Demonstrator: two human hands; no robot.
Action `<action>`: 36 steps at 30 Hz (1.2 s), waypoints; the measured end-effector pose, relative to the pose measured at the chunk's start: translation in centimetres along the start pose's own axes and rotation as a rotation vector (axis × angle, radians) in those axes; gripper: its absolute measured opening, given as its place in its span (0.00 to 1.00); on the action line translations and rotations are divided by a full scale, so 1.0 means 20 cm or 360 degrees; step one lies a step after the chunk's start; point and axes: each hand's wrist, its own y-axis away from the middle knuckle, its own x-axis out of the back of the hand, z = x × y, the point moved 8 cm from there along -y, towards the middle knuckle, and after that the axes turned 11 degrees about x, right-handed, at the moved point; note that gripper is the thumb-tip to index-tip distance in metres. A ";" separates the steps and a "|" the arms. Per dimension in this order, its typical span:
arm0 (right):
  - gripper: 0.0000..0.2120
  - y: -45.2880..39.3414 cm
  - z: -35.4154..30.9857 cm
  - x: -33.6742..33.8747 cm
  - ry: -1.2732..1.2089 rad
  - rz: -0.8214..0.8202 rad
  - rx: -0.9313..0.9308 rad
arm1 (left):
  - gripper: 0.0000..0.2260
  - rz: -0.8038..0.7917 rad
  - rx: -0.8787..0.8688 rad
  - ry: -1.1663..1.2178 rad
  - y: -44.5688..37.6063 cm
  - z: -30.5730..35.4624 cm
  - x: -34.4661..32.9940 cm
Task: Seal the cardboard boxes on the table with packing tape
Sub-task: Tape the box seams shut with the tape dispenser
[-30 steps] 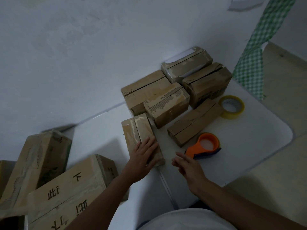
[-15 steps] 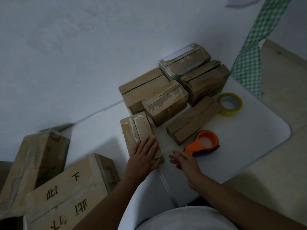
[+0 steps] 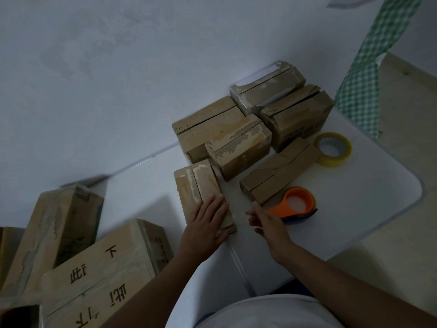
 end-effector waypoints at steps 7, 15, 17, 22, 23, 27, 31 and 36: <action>0.04 -0.01 -0.03 0.00 0.0204 -0.0138 0.0228 | 0.30 0.0011 0.0012 0.0050 0.00 0.01 0.02; 0.03 -0.07 -0.02 -0.08 0.0312 -0.0079 0.0407 | 0.37 -0.0088 -0.0112 0.0076 0.01 -0.04 0.03; 0.03 -0.09 -0.03 -0.12 0.0383 -0.0103 0.0475 | 0.38 -0.0062 -0.0117 -0.0046 0.02 -0.04 0.02; 0.04 -0.11 -0.02 -0.25 0.0514 -0.0207 0.0616 | 0.40 -0.0019 -0.0135 -0.0139 0.01 -0.02 0.03; 0.04 -0.12 -0.01 -0.27 0.0524 -0.0225 0.0618 | 0.40 -0.0025 -0.0130 -0.0138 0.01 -0.03 0.03; 0.04 -0.13 0.06 -0.33 0.0572 -0.0261 0.0537 | 0.38 -0.0021 -0.0089 -0.0112 0.01 -0.03 0.02; 0.09 -0.20 0.08 -0.35 0.0727 -0.0333 0.0438 | 0.36 -0.0064 -0.0073 -0.0127 0.00 -0.04 0.01; 0.14 -0.26 0.04 -0.35 0.0923 -0.0469 0.0328 | 0.36 -0.0077 -0.0083 -0.0112 0.00 -0.04 0.01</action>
